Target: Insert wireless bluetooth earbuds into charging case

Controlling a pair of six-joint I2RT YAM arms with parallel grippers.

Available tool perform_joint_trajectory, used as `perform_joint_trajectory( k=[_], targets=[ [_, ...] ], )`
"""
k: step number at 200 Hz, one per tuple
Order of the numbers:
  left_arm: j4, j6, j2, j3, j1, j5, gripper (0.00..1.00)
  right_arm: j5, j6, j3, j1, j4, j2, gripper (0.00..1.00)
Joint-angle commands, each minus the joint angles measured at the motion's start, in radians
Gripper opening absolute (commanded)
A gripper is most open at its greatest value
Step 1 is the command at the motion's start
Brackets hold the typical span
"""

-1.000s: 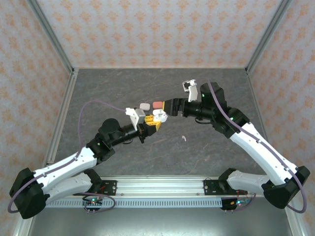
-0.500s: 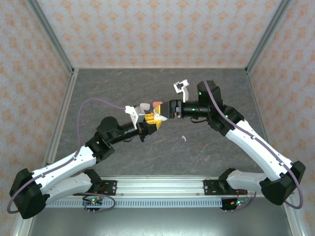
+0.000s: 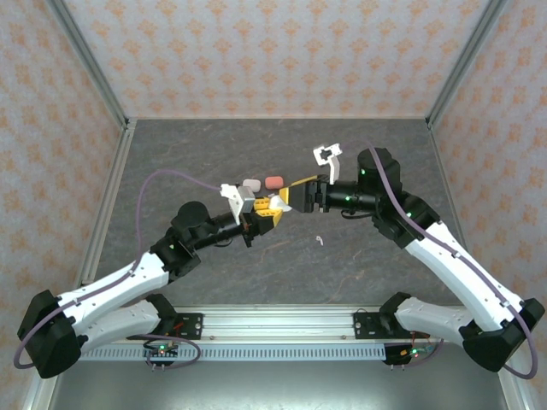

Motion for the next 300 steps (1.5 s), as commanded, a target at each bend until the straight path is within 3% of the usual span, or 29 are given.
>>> perform_joint_trajectory(
  k=[1, 36, 70, 151, 203, 230, 271, 300],
  targets=[
    [-0.048, 0.017, 0.01, 0.056, 0.009, -0.034, 0.0, 0.268, -0.071, 0.05, -0.001, -0.151, -0.024, 0.76],
    [-0.237, -0.014, 0.107, 0.133, 0.029, -0.122, 0.0, 0.687, -0.069, 0.046, -0.013, -0.254, -0.088, 0.87],
    [-0.281, -0.142, 0.337, 0.234, 0.103, -0.111, 0.0, 0.873, -0.053, 0.0, -0.015, -0.266, -0.122, 0.98],
    [-0.453, -0.292, 0.996, 0.757, 0.137, -0.071, 0.0, 0.933, -0.13, -0.024, -0.016, -0.235, -0.081, 0.99],
    [-0.508, -0.349, 1.2, 0.951, 0.14, -0.1, 0.0, 0.923, -0.159, -0.011, -0.018, -0.242, -0.037, 0.99],
    [-0.521, -0.363, 1.247, 0.993, 0.147, -0.097, 0.08, 0.914, -0.163, -0.007, -0.023, -0.244, -0.016, 0.99],
    [-0.54, -0.364, 1.251, 0.987, 0.164, -0.117, 0.36, 0.886, -0.179, 0.012, -0.031, -0.275, 0.016, 0.99],
    [-0.557, -0.345, 1.222, 0.982, 0.177, -0.124, 0.45, 0.859, -0.191, 0.027, -0.035, -0.296, 0.029, 0.99]
  ],
)
